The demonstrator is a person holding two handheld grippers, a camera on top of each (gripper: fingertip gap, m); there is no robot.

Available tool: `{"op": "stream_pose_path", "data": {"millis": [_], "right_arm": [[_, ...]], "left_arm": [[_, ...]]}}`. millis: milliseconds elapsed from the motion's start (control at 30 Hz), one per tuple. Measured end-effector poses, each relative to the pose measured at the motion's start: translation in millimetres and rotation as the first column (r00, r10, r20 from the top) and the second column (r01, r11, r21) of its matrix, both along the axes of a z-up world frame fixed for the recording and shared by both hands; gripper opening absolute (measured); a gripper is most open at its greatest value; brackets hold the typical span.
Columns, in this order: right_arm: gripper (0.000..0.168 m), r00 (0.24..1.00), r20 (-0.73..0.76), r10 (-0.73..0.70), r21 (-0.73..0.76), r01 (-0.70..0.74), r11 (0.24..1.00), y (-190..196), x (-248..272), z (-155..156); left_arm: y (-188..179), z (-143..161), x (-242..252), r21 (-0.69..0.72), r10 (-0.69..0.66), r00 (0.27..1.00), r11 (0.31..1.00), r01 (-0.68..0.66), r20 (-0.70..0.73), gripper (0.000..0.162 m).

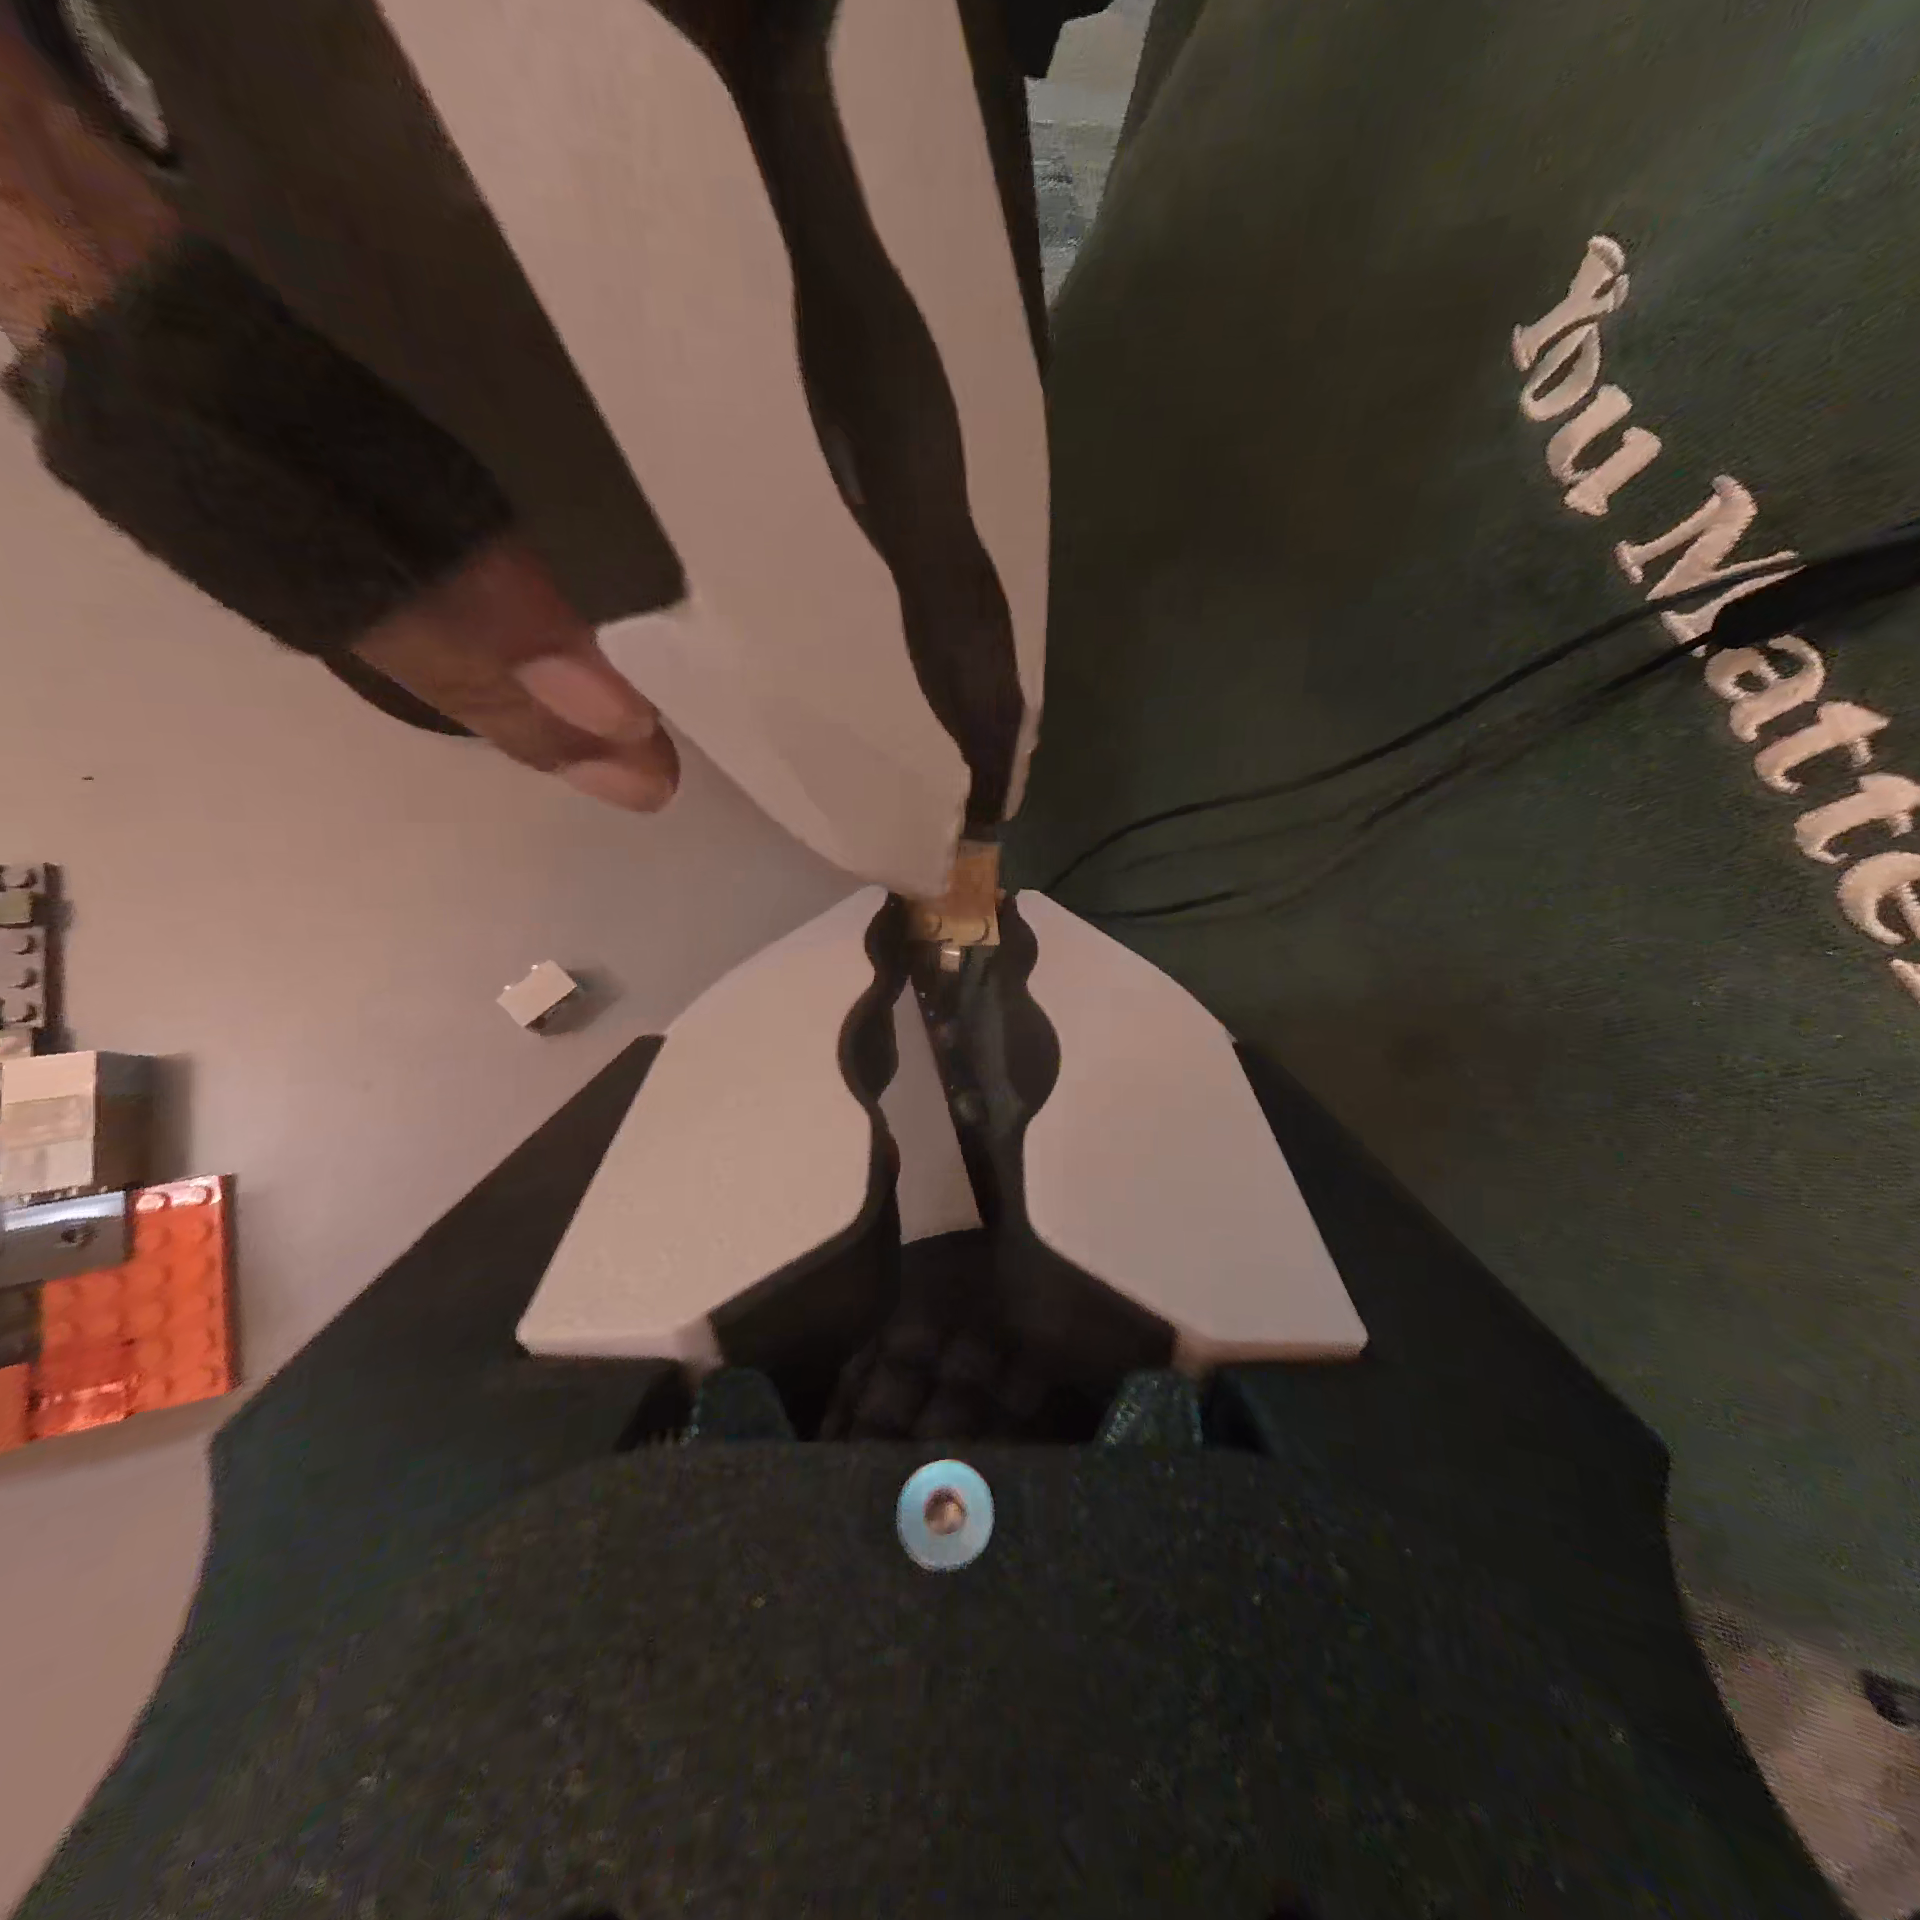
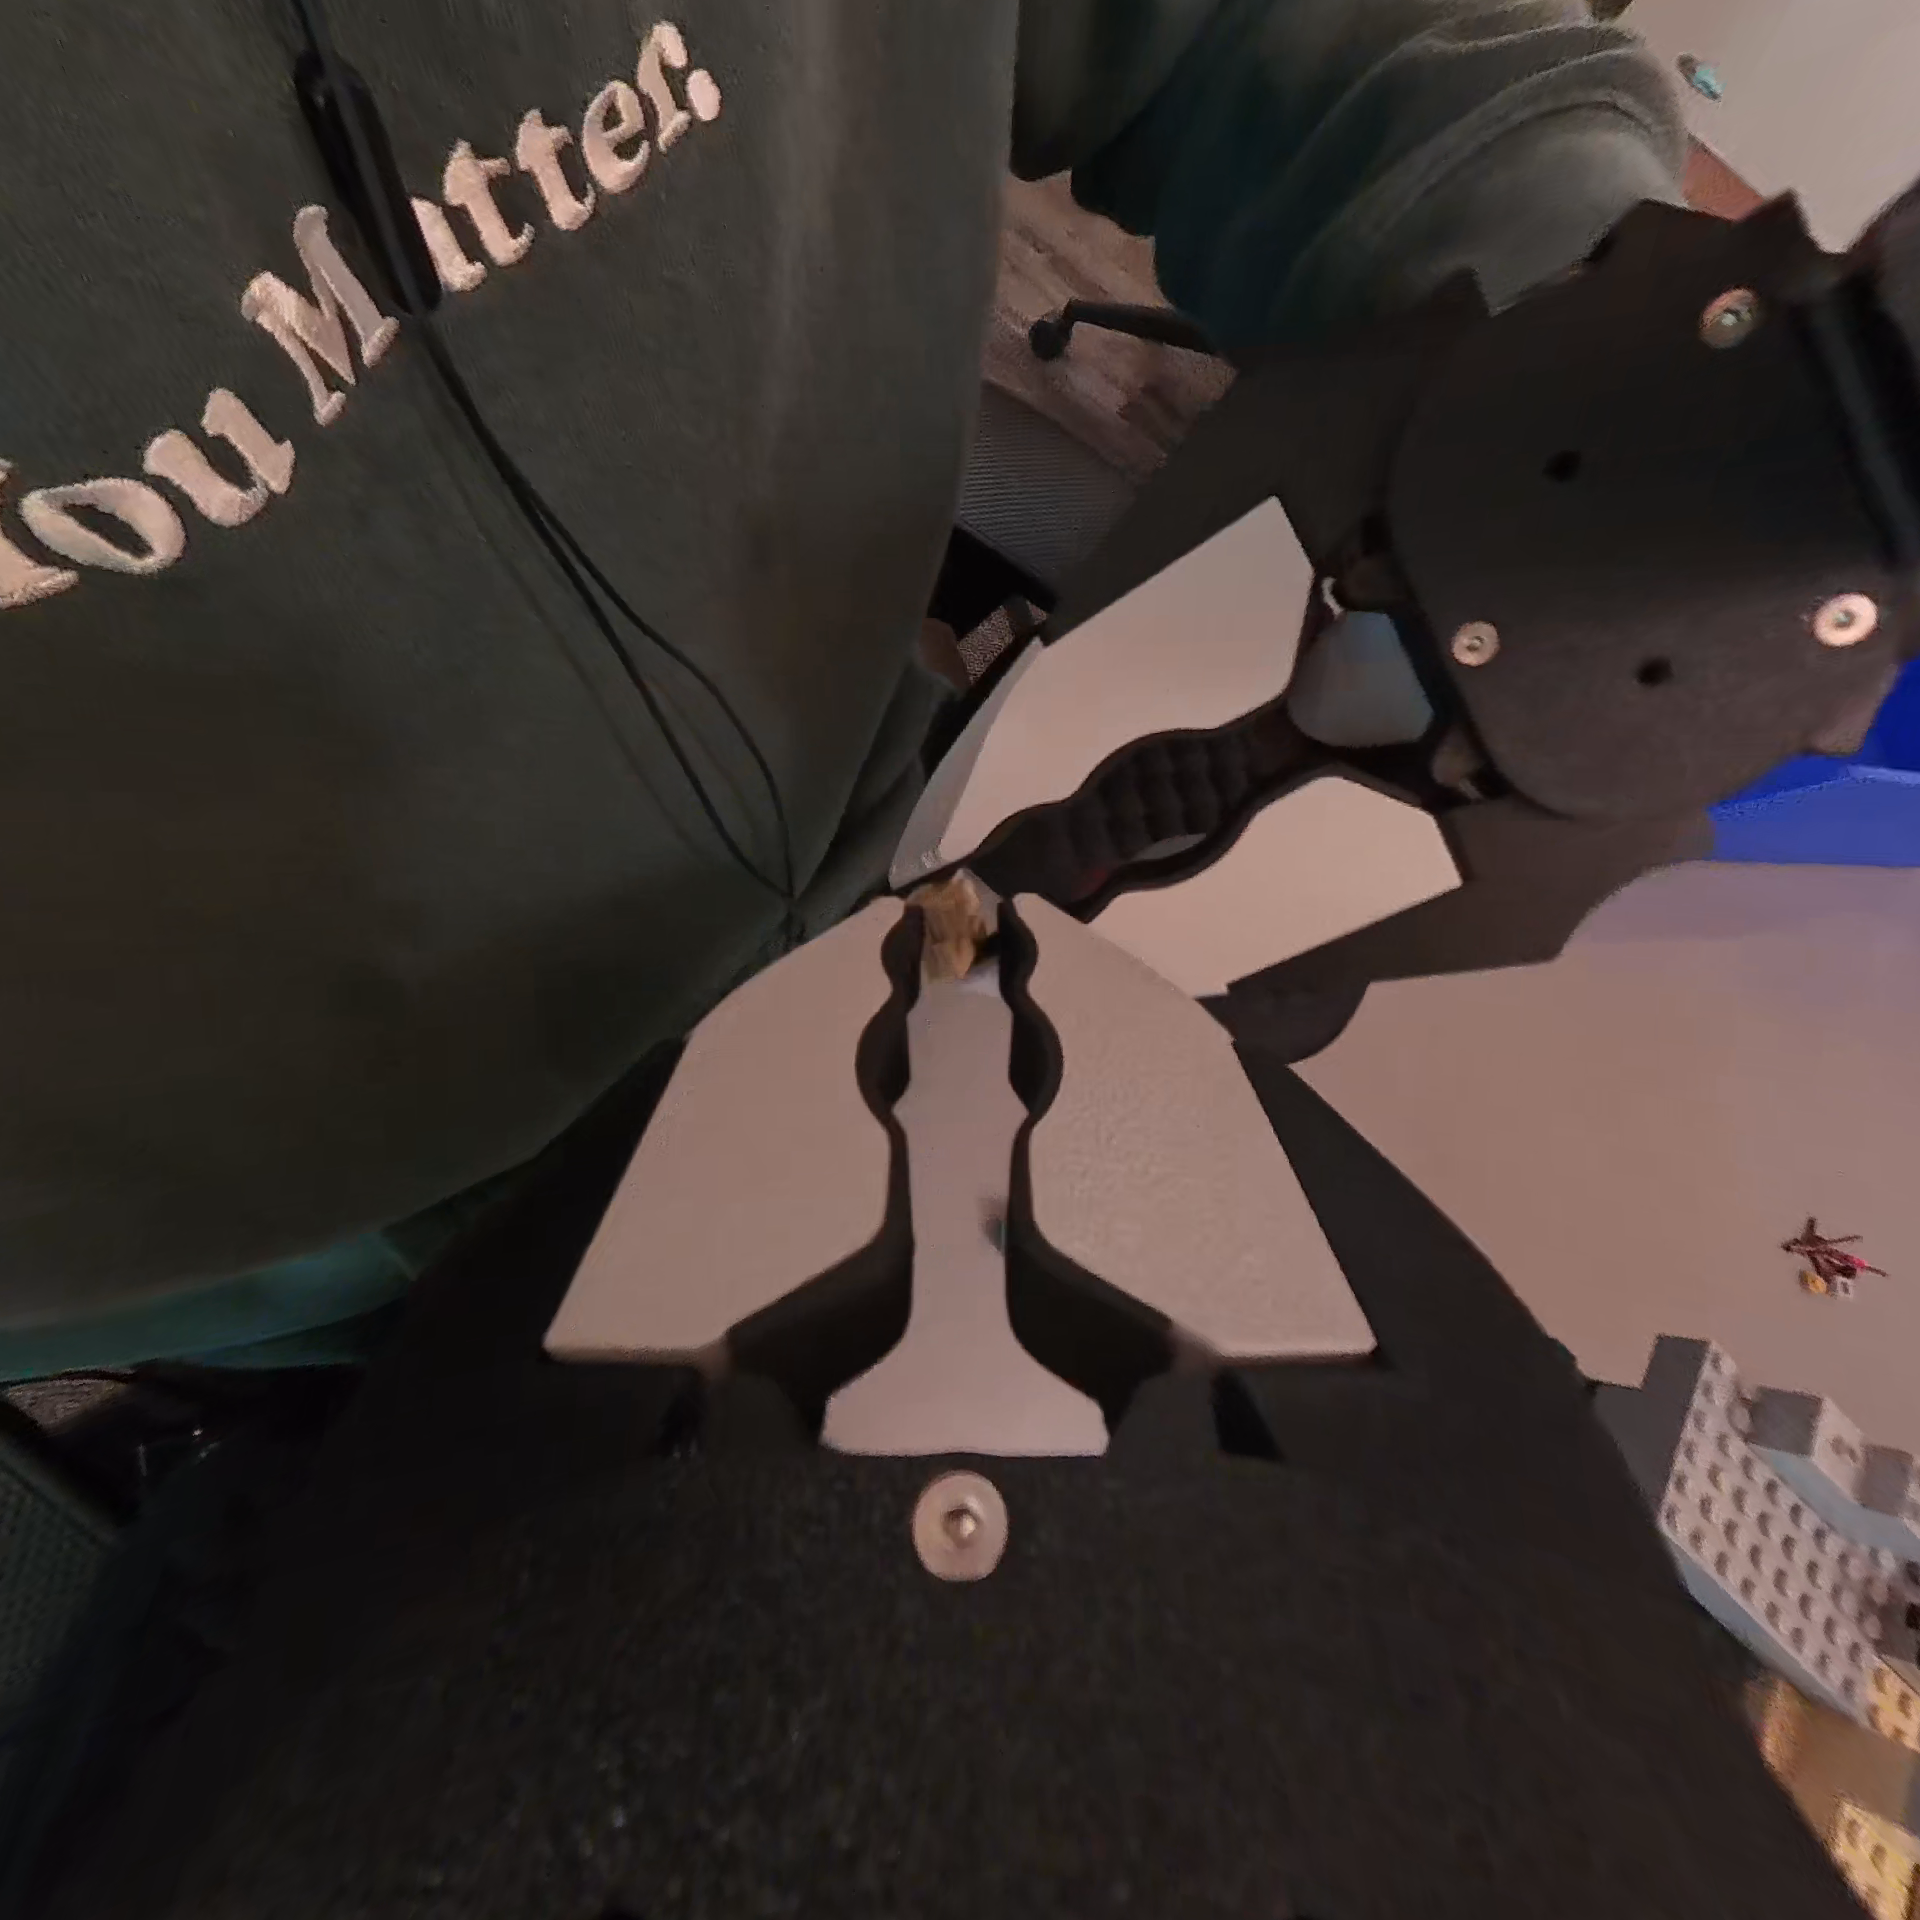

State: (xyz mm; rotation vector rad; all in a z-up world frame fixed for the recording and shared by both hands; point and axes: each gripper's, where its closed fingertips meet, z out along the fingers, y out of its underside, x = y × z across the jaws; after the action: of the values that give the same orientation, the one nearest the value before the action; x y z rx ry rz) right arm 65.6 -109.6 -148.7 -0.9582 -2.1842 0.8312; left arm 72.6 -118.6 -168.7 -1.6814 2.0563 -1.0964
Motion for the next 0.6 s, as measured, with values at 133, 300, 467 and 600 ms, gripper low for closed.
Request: {"op": "stream_pose_path", "data": {"millis": [133,300,467,600], "right_arm": [[0.015,0.999,0.032,0.024,0.022,-0.025,0.999,-3,0,-3],[0.009,0.994,0.084,0.071,0.015,-0.073,0.997,-8,2,-7],[0.008,0.994,0.080,0.072,-0.065,-0.067,0.996,-9,2,-4],[0.011,0.999,0.035,0.029,-0.025,-0.028,0.999,-4,2,0]], "left_arm": [[-2,2,2,-0.043,-0.016,1.000,0.999,0.015,-0.009,0.017],[-4,0,1,-0.062,-0.040,0.998,0.997,0.038,-0.041,0.017],[-7,2,1,-0.121,-0.048,0.998,0.992,0.044,-0.034,0.017],[-4,10,0,-0.245,-0.012,1.000,0.969,0.017,0.024,0.017]]}}
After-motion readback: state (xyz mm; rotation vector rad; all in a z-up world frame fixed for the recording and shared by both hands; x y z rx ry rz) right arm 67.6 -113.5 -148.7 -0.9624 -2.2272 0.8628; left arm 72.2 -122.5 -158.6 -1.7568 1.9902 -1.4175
